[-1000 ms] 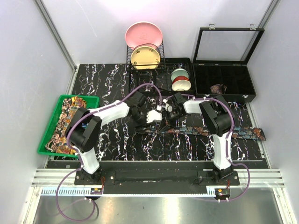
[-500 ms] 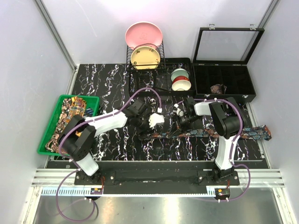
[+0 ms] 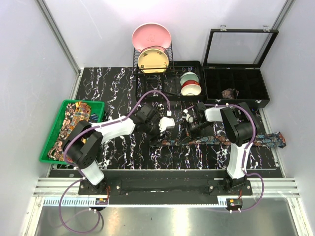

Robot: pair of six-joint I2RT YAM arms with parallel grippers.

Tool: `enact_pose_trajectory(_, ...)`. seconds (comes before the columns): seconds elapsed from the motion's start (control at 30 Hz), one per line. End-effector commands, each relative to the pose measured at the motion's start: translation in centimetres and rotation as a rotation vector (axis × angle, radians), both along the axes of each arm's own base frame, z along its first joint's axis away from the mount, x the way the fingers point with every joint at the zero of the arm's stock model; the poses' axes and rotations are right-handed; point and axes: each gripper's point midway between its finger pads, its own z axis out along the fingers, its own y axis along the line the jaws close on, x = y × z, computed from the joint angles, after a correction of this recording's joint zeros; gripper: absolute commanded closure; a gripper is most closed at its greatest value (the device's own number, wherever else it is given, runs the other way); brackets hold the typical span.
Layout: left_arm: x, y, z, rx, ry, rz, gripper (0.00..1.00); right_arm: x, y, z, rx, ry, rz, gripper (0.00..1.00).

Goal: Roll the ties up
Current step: Roll the tie at the center of the board.

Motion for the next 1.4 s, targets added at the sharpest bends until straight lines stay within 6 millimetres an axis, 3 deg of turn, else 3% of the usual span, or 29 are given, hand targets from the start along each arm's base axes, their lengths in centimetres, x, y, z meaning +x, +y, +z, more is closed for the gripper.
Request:
enact_pose_trajectory(0.0,0.3,-2.4,2.1,-0.157,-0.015,0.039,0.29,-0.1,-1.7,-1.6,-0.088,-0.043,0.009,0.92)
enact_pose_trajectory(0.07,-0.1,-2.7,2.1,-0.196,-0.018,0.059,0.29,-0.1,-1.9,-1.6,-0.086,-0.045,0.012,0.92)
enact_pose_trajectory(0.1,0.6,-2.9,2.1,-0.210,-0.039,0.081,0.29,-0.3,-2.1,-1.7,-0.089,-0.043,0.011,0.92)
enact_pose_trajectory(0.17,0.9,-2.2,0.9,-0.197,-0.038,0.108,0.29,-0.6,-2.3,-1.9,-0.086,-0.031,0.013,0.92)
enact_pose_trajectory(0.27,1.3,-1.8,0.9,-0.219,-0.051,0.086,0.29,-0.7,-2.5,-2.1,-0.094,-0.021,0.011,0.92)
enact_pose_trajectory(0.37,0.7,-1.2,2.0,-0.264,-0.103,0.019,0.29,-0.6,-2.6,-2.3,-0.098,-0.023,0.010,0.92)
enact_pose_trajectory(0.4,-0.4,-0.8,1.5,-0.267,-0.092,-0.019,0.31,-0.6,-2.6,-2.2,-0.097,-0.021,0.010,0.92)
enact_pose_trajectory(0.57,-1.3,-0.3,0.3,-0.250,-0.081,-0.034,0.40,-0.4,-2.3,-1.9,-0.074,-0.024,0.010,0.92)
enact_pose_trajectory(0.63,-1.4,-0.3,0.2,-0.261,-0.093,-0.038,0.43,-0.3,-2.0,-1.2,-0.047,-0.029,0.014,0.90)
enact_pose_trajectory(0.87,-1.5,-0.4,0.6,-0.262,-0.107,-0.040,0.44,1.3,0.7,6.6,0.194,-0.120,0.000,0.74)
enact_pose_trajectory(0.97,-1.2,-0.4,0.6,-0.260,-0.114,-0.035,0.43,1.3,2.1,7.3,0.212,-0.107,0.015,0.72)
enact_pose_trajectory(1.07,-1.0,-0.6,0.8,-0.262,-0.109,-0.027,0.40,0.5,3.6,6.1,0.199,-0.069,0.048,0.74)
enact_pose_trajectory(1.23,-0.9,-0.8,0.8,-0.260,-0.116,-0.029,0.40,0.7,3.4,1.9,0.111,-0.039,0.044,0.76)
enact_pose_trajectory(1.3,-1.1,-0.9,0.7,-0.258,-0.108,-0.039,0.43,1.3,3.3,0.8,0.080,-0.035,0.036,0.78)
enact_pose_trajectory(1.37,-1.2,-1.0,0.6,-0.258,-0.099,-0.043,0.53,1.7,3.2,-0.7,0.039,-0.034,0.033,0.79)
